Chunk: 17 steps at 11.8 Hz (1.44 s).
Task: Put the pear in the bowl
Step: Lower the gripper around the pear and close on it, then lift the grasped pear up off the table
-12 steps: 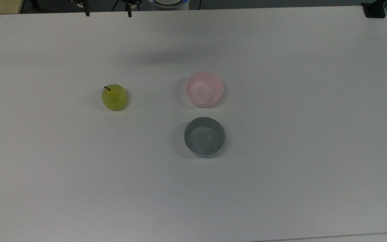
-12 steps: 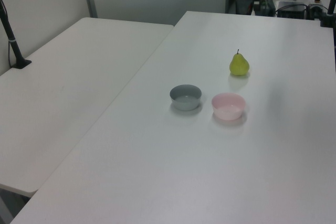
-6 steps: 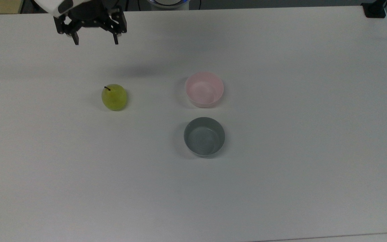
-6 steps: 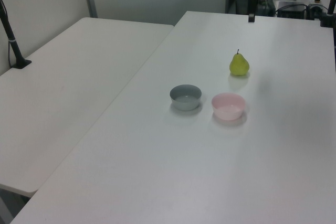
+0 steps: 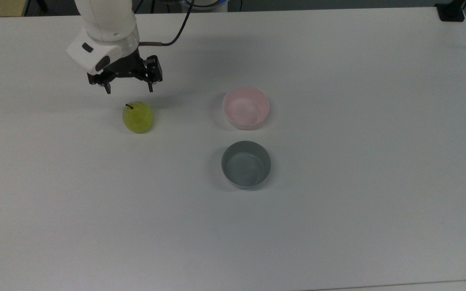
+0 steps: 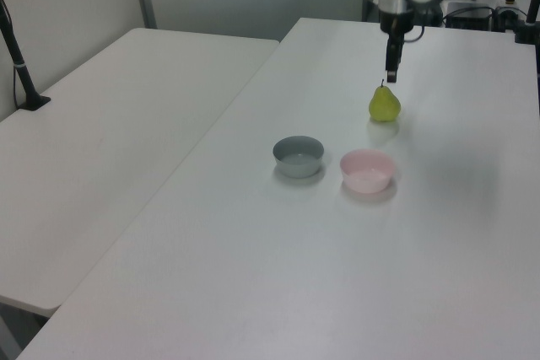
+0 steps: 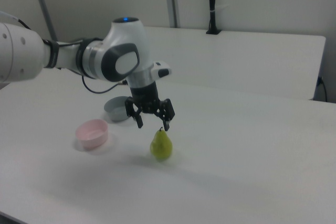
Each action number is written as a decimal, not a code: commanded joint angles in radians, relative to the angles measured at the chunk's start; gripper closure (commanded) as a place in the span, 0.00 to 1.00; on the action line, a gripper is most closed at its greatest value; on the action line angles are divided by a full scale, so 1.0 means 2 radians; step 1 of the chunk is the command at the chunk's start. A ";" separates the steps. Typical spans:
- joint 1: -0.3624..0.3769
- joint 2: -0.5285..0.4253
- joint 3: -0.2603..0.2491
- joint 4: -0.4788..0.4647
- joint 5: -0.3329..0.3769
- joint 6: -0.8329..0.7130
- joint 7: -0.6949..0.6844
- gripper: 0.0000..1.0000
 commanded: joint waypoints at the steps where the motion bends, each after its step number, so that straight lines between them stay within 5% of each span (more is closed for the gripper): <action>1: 0.000 0.022 0.000 -0.033 -0.007 0.061 -0.016 0.00; 9: 0.000 0.060 0.000 -0.033 -0.008 0.094 -0.016 0.00; 10: 0.000 0.060 0.000 -0.033 -0.008 0.094 -0.016 0.05; 12: 0.000 0.063 0.000 -0.034 -0.017 0.094 -0.016 0.45; 13: 0.000 0.062 0.000 -0.034 -0.018 0.092 -0.016 0.57; 17: 0.002 0.041 0.000 -0.024 -0.017 0.049 -0.013 0.60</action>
